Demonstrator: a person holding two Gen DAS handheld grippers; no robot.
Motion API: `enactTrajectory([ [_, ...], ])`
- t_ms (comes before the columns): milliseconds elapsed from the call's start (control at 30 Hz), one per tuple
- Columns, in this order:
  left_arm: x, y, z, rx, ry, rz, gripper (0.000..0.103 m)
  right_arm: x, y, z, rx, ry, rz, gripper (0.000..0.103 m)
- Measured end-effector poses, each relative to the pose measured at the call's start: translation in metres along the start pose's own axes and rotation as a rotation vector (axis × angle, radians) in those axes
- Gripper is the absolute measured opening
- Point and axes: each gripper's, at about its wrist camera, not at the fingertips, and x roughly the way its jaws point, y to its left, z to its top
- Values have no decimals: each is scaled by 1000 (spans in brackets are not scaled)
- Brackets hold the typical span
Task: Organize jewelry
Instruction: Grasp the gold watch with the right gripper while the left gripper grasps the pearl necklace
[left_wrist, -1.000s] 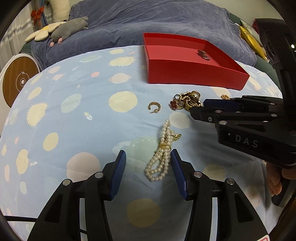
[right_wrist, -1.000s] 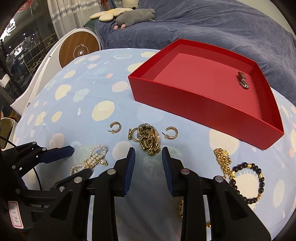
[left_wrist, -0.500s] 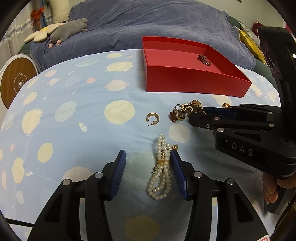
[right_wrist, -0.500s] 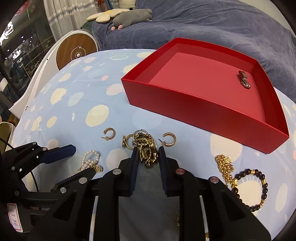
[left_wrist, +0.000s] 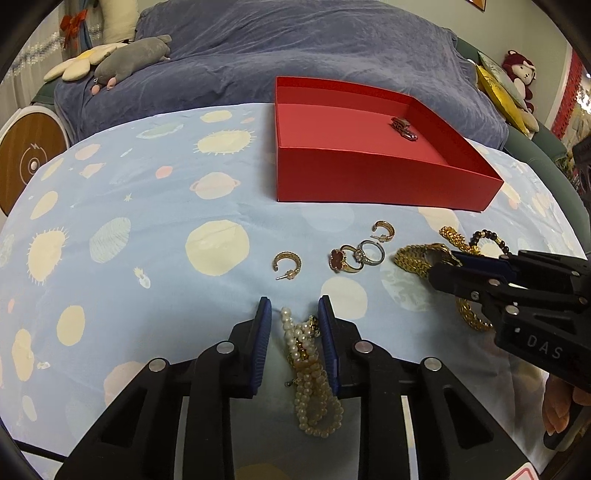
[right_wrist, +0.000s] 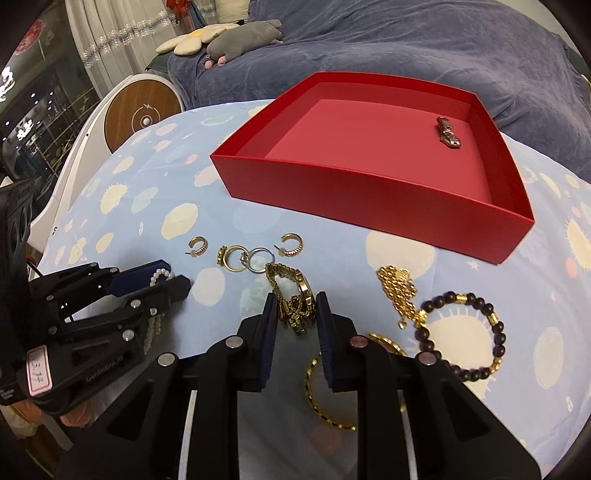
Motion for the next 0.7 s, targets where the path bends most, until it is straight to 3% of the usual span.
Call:
enactTrajectory([
  [100,3,-4,3,-2,1,-5,13,-8,-9,-5,24,-1,-5,20],
  [433,4,-16,10,2,4,-35,5,-28,-25,-7,63,-41,-16,19],
  [700,-19,-12,18,3,-61,-58,4,-40,-32,-3,74,-67,-23,19],
])
